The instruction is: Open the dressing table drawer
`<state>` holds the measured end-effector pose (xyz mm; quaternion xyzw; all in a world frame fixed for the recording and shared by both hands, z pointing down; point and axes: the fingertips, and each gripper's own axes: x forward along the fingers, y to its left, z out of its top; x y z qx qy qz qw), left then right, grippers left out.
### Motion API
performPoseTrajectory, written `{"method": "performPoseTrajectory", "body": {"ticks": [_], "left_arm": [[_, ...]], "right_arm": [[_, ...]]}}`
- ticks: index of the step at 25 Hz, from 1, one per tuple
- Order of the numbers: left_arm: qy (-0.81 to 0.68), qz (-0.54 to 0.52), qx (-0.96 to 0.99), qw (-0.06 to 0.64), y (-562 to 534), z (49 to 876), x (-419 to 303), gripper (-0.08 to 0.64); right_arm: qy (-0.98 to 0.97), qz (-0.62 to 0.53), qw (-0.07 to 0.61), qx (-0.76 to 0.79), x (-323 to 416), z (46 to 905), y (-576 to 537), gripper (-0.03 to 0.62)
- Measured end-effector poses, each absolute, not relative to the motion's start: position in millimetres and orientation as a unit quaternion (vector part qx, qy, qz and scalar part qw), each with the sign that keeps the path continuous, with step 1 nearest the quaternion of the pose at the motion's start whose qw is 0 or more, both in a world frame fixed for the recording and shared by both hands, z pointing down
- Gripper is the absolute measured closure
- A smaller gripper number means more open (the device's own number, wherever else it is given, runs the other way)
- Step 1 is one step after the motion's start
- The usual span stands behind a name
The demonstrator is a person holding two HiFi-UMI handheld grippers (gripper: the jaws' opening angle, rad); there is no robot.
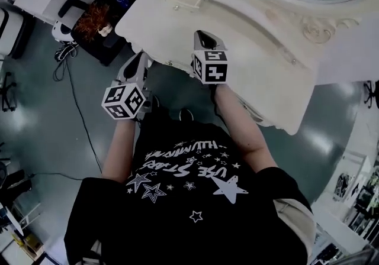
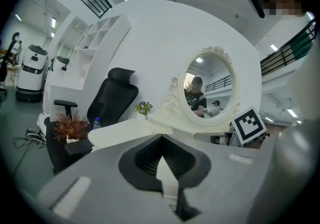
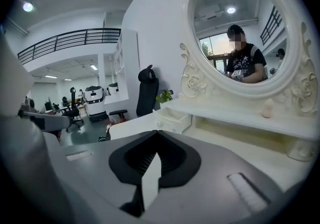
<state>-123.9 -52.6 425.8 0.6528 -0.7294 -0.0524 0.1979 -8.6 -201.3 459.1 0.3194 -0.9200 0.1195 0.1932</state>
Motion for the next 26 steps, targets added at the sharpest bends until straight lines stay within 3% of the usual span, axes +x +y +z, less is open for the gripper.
{"method": "performPoseTrajectory", "body": {"ticks": [14, 26], "left_arm": [[-0.756, -0.039, 0.615, 0.219, 26, 451, -99, 0.560], [-0.769, -0.048, 0.603, 0.206, 140, 435, -75, 0.560]], "right_arm": [[-0.940, 0.096, 0.196, 0.263, 1, 455, -144, 0.566], [-0.944, 0.100, 0.185, 0.252, 35, 441, -28, 0.566]]}}
